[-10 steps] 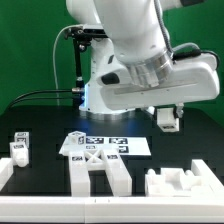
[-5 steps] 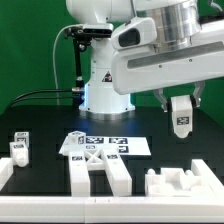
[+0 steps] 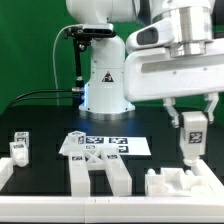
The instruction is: Assemble chair
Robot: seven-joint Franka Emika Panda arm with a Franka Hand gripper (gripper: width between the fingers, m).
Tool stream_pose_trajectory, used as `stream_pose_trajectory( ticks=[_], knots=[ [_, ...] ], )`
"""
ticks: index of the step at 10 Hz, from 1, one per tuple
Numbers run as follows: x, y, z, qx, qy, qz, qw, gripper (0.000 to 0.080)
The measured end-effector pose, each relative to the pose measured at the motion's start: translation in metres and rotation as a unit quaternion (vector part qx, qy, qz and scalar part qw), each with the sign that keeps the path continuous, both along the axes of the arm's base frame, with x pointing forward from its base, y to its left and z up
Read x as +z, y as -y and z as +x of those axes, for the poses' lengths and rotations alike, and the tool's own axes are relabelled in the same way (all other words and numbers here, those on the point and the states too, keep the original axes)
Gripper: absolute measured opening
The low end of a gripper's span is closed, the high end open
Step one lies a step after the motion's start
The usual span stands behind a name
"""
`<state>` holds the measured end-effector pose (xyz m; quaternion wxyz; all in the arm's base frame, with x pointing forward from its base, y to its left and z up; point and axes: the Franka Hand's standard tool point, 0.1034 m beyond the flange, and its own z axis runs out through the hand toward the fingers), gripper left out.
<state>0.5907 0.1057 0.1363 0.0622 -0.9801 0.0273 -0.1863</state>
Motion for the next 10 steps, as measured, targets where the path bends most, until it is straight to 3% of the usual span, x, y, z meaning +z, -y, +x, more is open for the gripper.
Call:
stream_pose_trajectory(
  ticks=[2, 5, 7, 10],
  knots=[
    [-0.005, 0.004, -0.003, -0.002, 0.048, -0.011, 0.999, 0.0285],
    [-0.020, 0.001, 0.006, 0.009, 0.019, -0.017, 1.000, 0.0285],
    [-0.018, -0.020, 0.013, 0.017, 0.012, -0.013, 1.000, 0.0285],
    [-0.019, -0.016, 0.012, 0.018, 0.011, -0.016, 1.000, 0.0285]
  ],
)
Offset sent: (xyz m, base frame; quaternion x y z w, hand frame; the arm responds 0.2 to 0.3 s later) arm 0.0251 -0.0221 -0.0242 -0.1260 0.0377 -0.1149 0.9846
